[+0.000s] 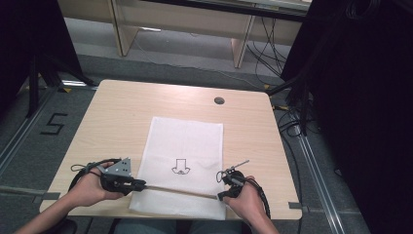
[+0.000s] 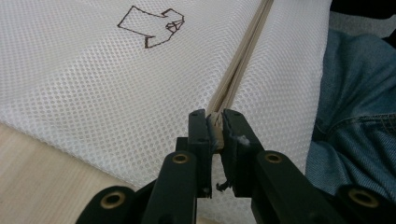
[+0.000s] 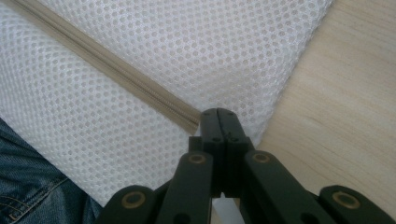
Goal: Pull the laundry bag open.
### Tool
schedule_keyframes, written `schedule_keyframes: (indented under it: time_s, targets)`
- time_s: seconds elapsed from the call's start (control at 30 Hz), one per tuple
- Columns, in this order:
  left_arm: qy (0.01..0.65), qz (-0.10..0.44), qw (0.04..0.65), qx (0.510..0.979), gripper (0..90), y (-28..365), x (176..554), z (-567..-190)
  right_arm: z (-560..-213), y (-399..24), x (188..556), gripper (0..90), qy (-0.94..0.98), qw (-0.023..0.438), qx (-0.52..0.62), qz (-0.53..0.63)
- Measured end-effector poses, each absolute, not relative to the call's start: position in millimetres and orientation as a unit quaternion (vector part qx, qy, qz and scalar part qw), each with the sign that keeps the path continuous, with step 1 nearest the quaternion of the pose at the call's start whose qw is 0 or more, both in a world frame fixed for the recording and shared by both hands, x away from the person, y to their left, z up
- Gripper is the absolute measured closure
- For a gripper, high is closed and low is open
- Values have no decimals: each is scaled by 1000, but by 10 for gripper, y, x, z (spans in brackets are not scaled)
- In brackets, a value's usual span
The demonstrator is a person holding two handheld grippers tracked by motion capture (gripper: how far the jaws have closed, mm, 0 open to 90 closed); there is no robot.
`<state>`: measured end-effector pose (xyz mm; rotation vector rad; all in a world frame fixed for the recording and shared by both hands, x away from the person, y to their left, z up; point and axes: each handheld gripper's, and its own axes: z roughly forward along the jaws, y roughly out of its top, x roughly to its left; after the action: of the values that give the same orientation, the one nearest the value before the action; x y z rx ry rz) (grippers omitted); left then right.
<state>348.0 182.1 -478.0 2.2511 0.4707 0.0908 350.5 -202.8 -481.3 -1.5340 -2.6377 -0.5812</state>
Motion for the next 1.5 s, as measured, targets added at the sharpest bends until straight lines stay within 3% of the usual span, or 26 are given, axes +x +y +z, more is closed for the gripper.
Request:
schedule_keyframes:
  time_s: [0.33, 0.6, 0.83, 1.1, 1.33, 1.5]
  targets:
    - [189, 35, 410, 892, 820, 1834, 3475, -4774, -4816, -2029, 3502, 900, -849, 15, -493, -190]
    - [227, 43, 407, 884, 820, 2099, 3466, -4825, -4793, -2007, 3505, 900, -846, 36, -504, -173]
    - [243, 55, 388, 887, 820, 2206, 3473, -4849, -4806, -2018, 3509, 900, -845, 23, -506, -174]
    - [230, 68, 355, 904, 819, 2170, 3469, -4878, -4811, -2033, 3515, 900, -849, 25, -495, -181]
    - [244, 54, 360, 899, 817, 2175, 3473, -4895, -4817, -2022, 3498, 900, -851, 12, -488, -195]
    - [248, 48, 371, 893, 812, 2162, 3466, -4893, -4813, -2055, 3521, 900, -853, 27, -486, -190]
